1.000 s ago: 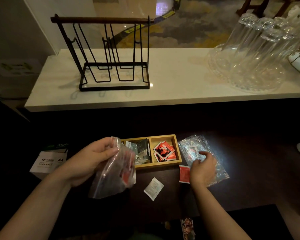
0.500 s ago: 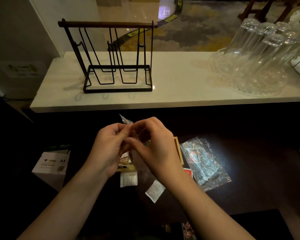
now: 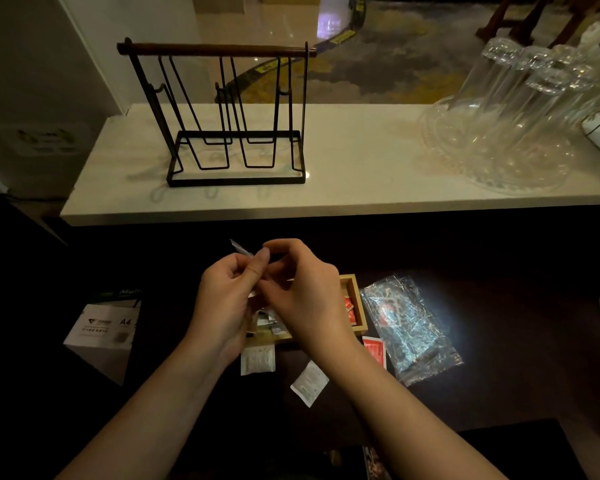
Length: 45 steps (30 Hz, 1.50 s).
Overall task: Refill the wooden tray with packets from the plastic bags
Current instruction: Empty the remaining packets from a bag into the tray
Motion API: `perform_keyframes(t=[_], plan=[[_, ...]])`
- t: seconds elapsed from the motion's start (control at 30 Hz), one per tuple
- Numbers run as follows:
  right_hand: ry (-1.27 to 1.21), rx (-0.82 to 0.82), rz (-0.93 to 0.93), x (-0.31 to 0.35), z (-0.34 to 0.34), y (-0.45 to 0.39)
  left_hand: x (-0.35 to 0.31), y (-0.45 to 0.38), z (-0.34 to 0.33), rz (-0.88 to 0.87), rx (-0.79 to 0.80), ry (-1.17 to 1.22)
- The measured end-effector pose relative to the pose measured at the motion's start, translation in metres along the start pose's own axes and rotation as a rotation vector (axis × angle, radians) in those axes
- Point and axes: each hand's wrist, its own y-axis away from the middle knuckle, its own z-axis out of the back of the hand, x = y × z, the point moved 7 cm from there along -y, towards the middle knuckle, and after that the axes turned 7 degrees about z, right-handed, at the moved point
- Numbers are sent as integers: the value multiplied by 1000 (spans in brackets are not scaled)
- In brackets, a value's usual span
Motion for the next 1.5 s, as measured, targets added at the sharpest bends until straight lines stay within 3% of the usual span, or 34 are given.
perform_keyframes(t=[0.23, 0.4, 0.5, 0.57, 0.67, 0.8, 1.07, 1.37, 1.5], plan=[[-281, 47, -132, -16, 7, -4, 2, 4, -1, -3, 54, -41], [-592, 70, -327, -29, 2, 0, 0, 7, 0, -64, 48, -87], [-631, 41, -360, -32, 2, 2, 1, 9, -2, -104, 41, -167], [-526, 1, -316, -32, 4, 2, 5, 10, -1, -112, 25, -182], [-171, -48, -155, -22, 12, 1, 15, 11, -5, -40, 42, -115], [126, 52, -48, -14, 2, 1, 35, 10, -6, 86, 27, -24], [186, 179, -63, -20, -5, -3, 40, 6, -1, 43, 3, -183], [530, 231, 114, 3, -20, 5, 40, 7, -2, 84, -4, -140], [552, 188, 125, 7, -23, 8, 35, 9, 0, 51, -37, -124]])
